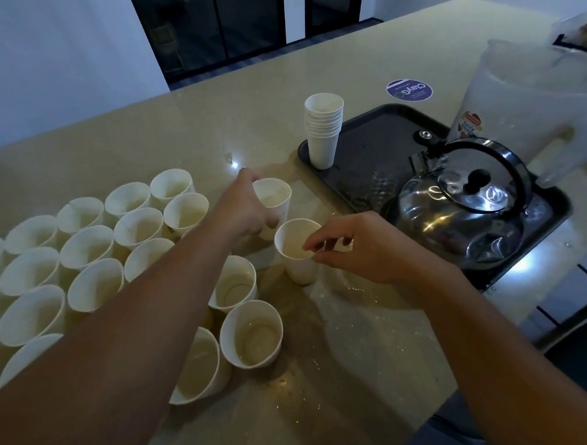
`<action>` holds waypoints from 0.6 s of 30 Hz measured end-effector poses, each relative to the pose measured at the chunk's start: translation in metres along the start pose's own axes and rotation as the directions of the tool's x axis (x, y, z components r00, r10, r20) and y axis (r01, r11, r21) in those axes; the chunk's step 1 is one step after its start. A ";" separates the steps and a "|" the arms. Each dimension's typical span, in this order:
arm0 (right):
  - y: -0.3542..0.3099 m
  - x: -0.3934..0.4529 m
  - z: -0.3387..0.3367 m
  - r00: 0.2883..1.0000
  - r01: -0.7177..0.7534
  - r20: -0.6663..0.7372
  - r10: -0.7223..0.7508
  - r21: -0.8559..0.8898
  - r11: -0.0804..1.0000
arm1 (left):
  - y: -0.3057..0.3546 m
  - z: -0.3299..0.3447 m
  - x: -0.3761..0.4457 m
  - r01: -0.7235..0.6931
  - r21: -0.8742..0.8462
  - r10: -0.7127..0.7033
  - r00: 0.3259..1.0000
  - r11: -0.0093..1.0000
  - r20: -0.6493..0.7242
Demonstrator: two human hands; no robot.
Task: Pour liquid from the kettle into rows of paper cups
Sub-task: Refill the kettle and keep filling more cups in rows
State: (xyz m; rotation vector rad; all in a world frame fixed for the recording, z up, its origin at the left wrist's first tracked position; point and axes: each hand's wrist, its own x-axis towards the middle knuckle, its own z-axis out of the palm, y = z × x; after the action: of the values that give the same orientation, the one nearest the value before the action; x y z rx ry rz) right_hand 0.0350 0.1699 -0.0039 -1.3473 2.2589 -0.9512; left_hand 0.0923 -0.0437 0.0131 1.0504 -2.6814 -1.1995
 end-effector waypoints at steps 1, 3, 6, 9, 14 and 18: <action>0.000 0.000 -0.001 1.000 -0.007 0.002 0.007 -0.004 1.000 | 0.000 0.000 0.000 0.006 0.008 -0.006 1.000 1.000 0.005; -0.002 -0.001 -0.002 1.000 -0.020 0.011 0.020 -0.008 1.000 | 0.001 -0.001 -0.001 0.005 0.022 -0.005 1.000 1.000 0.006; -0.005 -0.001 -0.004 0.999 -0.027 0.022 0.027 0.001 1.000 | 0.004 -0.004 -0.005 -0.021 0.094 0.020 1.000 0.995 0.018; -0.008 -0.004 -0.010 0.997 -0.051 -0.054 0.052 0.014 0.999 | 0.008 -0.008 -0.009 -0.068 0.237 0.057 0.997 0.969 0.052; 0.002 -0.014 -0.025 0.736 -0.069 -0.677 -0.003 -0.079 0.995 | 0.034 -0.014 -0.019 -0.138 0.400 0.165 0.986 0.906 -0.035; 0.020 -0.020 -0.043 0.270 -0.253 -0.961 0.060 -0.011 0.967 | 0.063 -0.007 -0.033 -0.280 0.367 0.324 0.944 0.887 -0.062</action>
State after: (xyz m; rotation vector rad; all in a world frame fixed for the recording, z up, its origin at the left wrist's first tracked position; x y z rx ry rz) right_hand 0.0070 0.2100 0.0124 -0.4579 3.3031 -1.9118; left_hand 0.0837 0.0009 0.0683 0.6583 -2.8835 -0.5932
